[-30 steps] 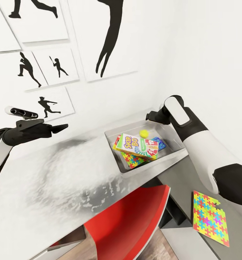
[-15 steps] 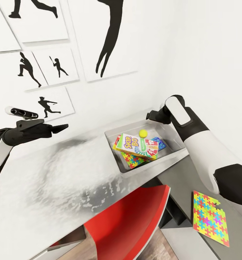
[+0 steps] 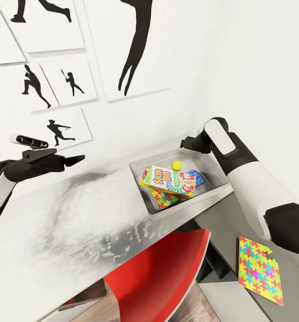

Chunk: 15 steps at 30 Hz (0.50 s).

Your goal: Put all the toys in the child's room - the three board games (two on the bed and one on the table), the two jigsaw puzzles on the table, and the tennis ball on the table - inside the toy box on the table in the child's room.

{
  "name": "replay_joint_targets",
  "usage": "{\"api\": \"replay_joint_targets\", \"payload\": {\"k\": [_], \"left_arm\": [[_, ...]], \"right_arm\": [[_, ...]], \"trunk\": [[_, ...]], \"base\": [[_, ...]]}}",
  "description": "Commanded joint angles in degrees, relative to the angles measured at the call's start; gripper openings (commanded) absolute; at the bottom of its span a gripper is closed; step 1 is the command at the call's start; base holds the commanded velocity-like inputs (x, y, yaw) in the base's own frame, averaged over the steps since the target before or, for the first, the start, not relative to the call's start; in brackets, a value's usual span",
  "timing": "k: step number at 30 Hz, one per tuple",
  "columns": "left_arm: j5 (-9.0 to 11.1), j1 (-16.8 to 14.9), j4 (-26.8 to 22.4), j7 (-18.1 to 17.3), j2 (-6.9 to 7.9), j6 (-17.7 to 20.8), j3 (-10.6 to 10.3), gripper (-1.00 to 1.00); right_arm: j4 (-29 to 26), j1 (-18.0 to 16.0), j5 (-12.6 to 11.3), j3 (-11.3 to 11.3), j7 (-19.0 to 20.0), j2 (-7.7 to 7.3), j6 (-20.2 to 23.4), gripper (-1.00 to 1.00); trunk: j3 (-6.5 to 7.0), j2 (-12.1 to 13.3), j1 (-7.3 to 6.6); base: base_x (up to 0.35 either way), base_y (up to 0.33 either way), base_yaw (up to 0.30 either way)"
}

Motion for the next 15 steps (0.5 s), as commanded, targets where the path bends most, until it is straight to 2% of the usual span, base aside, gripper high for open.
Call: {"api": "replay_joint_targets", "payload": {"k": [1,9,15], "left_arm": [[0.1,0.0,0.0,-0.3,0.08,0.6,-0.2,1.00],[0.1,0.1,0.1,-0.2,0.14,0.6,-0.1,1.00],[0.1,0.2,0.1,-0.2,0.14,0.6,-0.1,1.00]], "right_arm": [[-0.1,-0.1,-0.6,0.3,-0.6,-0.07,0.0,1.00],[-0.1,-0.1,-0.6,0.3,-0.6,0.00,-0.1,1.00],[0.0,-0.1,-0.6,0.3,-0.6,0.02,-0.1,1.00]], "trunk": [[-0.10,-0.1,0.03],[-0.10,-0.1,0.03],[-0.01,-0.1,0.03]], "base": [[0.000,0.000,0.000],[-0.020,0.000,0.000],[-0.165,0.043,-0.006]]}}
